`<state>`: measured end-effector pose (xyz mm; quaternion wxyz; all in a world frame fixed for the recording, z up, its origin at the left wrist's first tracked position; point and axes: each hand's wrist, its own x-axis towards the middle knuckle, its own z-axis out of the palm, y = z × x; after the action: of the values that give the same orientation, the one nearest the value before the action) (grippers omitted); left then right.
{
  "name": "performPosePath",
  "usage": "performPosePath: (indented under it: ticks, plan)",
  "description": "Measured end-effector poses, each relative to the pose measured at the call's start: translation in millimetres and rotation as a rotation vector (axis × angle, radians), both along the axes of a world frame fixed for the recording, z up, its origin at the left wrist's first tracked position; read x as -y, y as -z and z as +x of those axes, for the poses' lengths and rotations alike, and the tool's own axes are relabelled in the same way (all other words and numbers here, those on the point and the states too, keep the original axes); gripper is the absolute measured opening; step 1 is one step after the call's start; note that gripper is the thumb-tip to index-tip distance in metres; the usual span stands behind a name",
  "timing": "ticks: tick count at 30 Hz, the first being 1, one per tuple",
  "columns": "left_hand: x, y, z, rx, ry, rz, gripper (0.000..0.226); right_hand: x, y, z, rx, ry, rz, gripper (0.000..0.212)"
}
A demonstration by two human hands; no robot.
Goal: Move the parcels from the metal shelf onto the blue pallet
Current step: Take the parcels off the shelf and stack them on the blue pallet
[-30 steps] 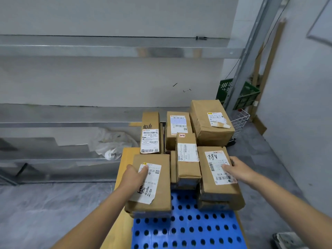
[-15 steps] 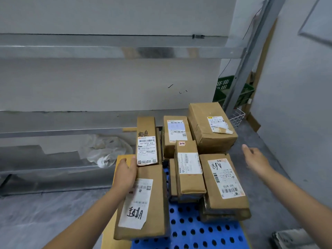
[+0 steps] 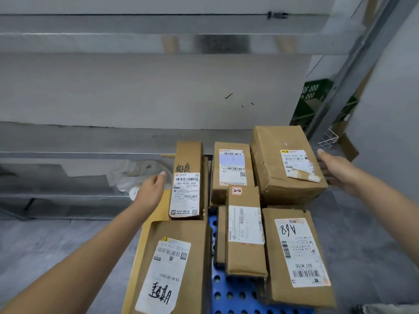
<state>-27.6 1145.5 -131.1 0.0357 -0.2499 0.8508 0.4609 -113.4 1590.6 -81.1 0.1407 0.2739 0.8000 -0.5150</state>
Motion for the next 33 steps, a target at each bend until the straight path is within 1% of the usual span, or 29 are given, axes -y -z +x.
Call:
performPosePath:
  ticks: [2,4,7,8,10,12,16,19,22,23,25,27,29,31,33]
  plan:
    - [-13.8,-1.1,-16.3,0.056,0.052,0.099,0.055,2.6,2.3,-7.1,0.053,-0.02,-0.101,0.056]
    - [-24.4,2.3,-27.0,0.127,0.082,0.178,0.057,2.8,7.8,-11.4,0.085,-0.065,-0.165,0.054]
    - [-32.1,9.8,-33.7,0.146,0.061,0.17,0.043,6.0,19.0,-14.8,0.144,-0.15,-0.219,0.06]
    - [-34.3,10.7,-33.6,0.143,0.067,0.168,0.045,8.4,23.0,-14.7,0.148,-0.168,-0.228,0.063]
    - [-39.0,12.0,-35.6,0.176,0.099,0.176,0.056,11.9,30.4,-15.6,0.136,-0.193,-0.24,0.064]
    - [-43.6,10.1,-36.2,0.196,0.122,0.16,0.06,15.4,34.7,-15.6,0.123,-0.193,-0.254,0.063]
    - [-45.9,11.2,-36.0,0.19,0.136,0.173,0.053,13.9,34.0,-14.9,0.116,-0.181,-0.255,0.069]
    - [-40.8,14.3,-31.7,0.185,0.143,0.179,0.049,11.7,31.5,-12.6,0.117,-0.145,-0.243,0.06]
    - [-41.7,14.5,-25.8,0.151,0.119,0.194,0.042,15.7,22.4,-7.5,0.065,-0.063,-0.237,0.053]
    - [-43.7,14.5,-23.5,0.135,0.115,0.176,0.039,18.1,18.4,-7.2,0.03,-0.026,-0.232,0.051]
    - [-48.5,12.7,-16.6,0.092,0.112,0.074,0.031,25.5,8.8,-4.0,-0.032,0.024,-0.22,0.049]
    - [-53.1,8.3,-11.1,0.043,0.131,-0.03,0.022,32.8,0.1,3.6,-0.081,0.005,-0.133,0.051]
    - [-57.6,0.7,-6.8,0.006,0.161,-0.112,0.021,41.0,-7.1,14.7,-0.144,-0.067,0.044,0.05]
    - [-62.7,-7.0,-1.9,-0.05,0.19,-0.214,0.029,49.3,-11.5,31.2,-0.227,-0.152,0.188,0.049]
    - [-70.7,-13.7,5.0,-0.103,0.227,-0.295,0.041,58.7,-12.8,47.8,-0.255,-0.213,0.427,0.054]
